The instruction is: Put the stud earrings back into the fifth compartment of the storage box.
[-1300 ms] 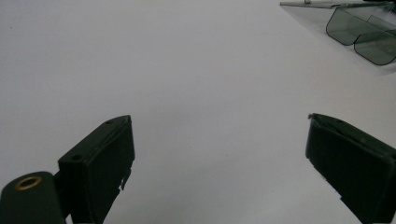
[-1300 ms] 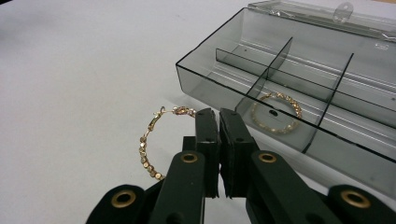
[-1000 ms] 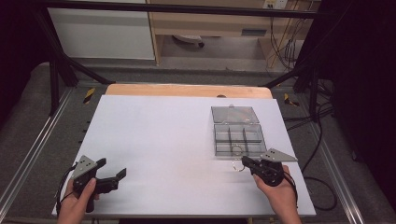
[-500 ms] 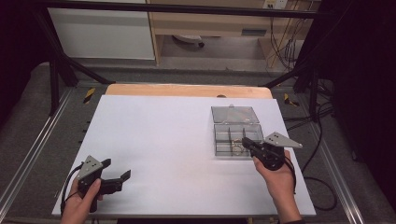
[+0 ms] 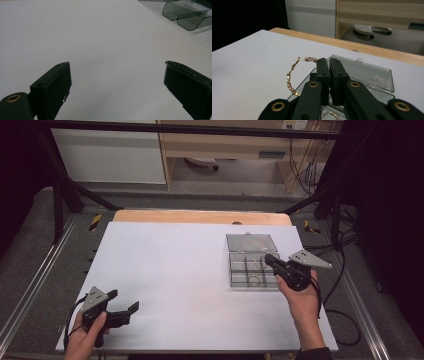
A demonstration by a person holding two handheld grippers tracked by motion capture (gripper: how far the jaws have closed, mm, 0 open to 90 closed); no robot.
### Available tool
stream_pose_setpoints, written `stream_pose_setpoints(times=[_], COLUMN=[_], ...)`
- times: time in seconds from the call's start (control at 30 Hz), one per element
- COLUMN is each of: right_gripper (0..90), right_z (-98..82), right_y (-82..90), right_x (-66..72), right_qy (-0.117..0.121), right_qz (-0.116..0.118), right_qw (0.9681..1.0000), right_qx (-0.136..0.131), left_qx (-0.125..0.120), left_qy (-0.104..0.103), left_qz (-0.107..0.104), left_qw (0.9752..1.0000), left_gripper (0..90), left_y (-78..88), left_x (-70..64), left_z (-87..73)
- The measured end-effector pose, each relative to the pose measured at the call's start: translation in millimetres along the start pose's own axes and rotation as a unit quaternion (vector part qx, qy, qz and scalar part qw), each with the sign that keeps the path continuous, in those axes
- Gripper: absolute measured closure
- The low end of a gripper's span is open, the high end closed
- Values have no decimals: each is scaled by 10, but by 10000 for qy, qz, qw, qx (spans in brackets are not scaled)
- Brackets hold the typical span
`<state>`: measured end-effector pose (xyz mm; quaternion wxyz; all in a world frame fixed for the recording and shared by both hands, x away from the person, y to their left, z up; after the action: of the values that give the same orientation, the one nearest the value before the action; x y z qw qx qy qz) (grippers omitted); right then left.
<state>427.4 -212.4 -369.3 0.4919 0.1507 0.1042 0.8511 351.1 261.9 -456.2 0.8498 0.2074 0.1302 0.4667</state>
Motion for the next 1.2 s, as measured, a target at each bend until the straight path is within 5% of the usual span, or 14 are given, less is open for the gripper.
stream_pose_setpoints(times=[0.57, 1.2], right_gripper=[874, 874], right_z=[-145, -362], right_y=[-323, -483], right_x=[-287, -335], right_qy=[-116, -54], right_qz=[-348, -424], right_qw=[9989, 9962], right_qx=[306, 757], left_qx=[22, 19], left_qy=[-1, -30], left_qz=[-9, -22], left_qw=[10000, 10000], left_gripper=[76, 76], left_y=[1, 6], left_x=[2, -6], left_z=[-8, -5])
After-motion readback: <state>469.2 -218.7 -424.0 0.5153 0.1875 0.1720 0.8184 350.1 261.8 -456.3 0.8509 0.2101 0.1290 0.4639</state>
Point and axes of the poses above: each handheld gripper's, and its own axes: y roughly backward along the jaws, z roughly out of its top, x roughly to its left, the point moved 6 cm from there along -y, roughly forward along the jaws, and after that the axes turned 5 degrees about -y, right-handed, at the moved point
